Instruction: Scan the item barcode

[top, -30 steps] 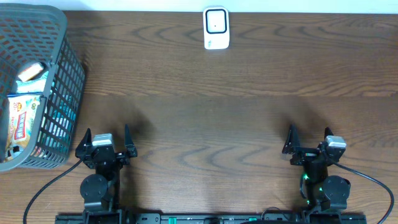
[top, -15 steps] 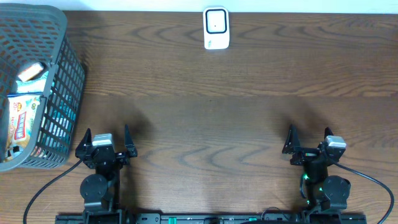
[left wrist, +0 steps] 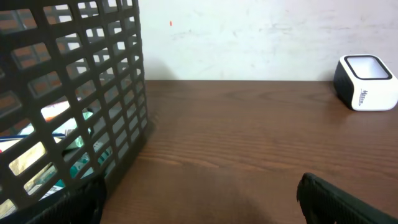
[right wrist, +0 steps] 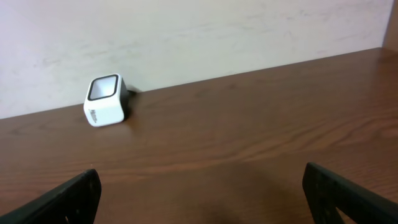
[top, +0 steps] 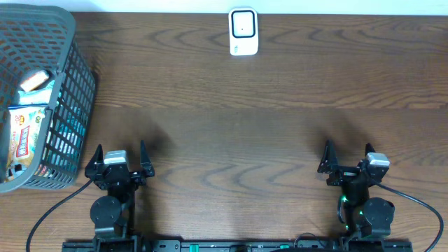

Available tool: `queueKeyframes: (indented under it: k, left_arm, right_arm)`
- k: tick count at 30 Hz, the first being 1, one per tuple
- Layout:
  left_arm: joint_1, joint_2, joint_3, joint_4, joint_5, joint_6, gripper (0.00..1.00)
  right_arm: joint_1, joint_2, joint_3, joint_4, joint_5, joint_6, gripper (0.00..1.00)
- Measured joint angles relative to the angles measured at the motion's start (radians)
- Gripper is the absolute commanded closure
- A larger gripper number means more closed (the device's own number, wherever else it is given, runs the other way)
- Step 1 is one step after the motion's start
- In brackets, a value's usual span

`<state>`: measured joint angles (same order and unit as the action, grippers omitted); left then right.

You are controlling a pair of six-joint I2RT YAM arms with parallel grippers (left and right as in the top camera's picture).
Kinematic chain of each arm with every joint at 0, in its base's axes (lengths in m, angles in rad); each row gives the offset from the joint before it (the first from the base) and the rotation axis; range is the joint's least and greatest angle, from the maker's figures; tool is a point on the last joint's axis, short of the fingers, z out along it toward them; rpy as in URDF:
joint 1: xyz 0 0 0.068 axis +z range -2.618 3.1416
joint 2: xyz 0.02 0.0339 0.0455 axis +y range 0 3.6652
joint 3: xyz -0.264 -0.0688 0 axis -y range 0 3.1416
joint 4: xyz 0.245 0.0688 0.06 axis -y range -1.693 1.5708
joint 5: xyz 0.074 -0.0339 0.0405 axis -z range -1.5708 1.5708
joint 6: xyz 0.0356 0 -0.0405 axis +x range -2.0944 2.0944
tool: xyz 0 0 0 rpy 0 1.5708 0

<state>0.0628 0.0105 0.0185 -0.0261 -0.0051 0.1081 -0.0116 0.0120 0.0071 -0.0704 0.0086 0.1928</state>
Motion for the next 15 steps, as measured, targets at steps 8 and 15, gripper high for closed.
queueKeyframes:
  k: [8, 15]
  left_arm:
    - [0.000, 0.000, 0.000, 0.000, 0.000, 0.000, 0.02]
    - [0.001, 0.000, 0.002, -0.003, 0.035, -0.039, 0.02]
  right_arm:
    - [0.000, 0.000, 0.000, 0.000, 0.000, 0.000, 0.01]
    - [0.000, 0.000, 0.000, 0.000, 0.000, 0.000, 0.01]
